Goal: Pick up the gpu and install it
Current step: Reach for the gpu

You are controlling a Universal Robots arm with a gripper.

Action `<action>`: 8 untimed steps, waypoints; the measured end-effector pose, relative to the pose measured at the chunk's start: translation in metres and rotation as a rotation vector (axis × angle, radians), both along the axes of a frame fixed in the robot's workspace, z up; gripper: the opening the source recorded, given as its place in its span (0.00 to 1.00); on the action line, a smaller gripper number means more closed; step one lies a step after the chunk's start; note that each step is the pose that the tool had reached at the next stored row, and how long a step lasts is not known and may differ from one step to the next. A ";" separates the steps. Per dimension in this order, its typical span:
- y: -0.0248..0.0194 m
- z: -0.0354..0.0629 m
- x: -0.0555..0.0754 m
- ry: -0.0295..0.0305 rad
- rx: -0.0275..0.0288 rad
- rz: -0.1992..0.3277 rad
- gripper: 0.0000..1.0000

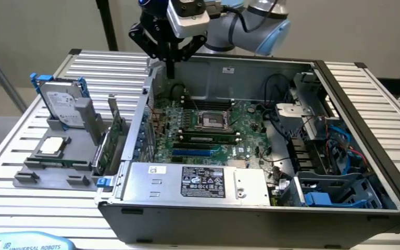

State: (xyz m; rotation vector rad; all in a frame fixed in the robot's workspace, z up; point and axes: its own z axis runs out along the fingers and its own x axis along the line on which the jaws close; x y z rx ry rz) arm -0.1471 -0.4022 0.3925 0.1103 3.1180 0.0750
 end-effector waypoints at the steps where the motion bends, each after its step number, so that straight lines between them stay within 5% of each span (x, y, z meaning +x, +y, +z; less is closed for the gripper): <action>1: -0.0007 0.0000 -0.004 0.0000 0.0000 0.000 0.11; 8: -0.0064 -0.0011 -0.036 -0.0003 0.0000 0.000 0.11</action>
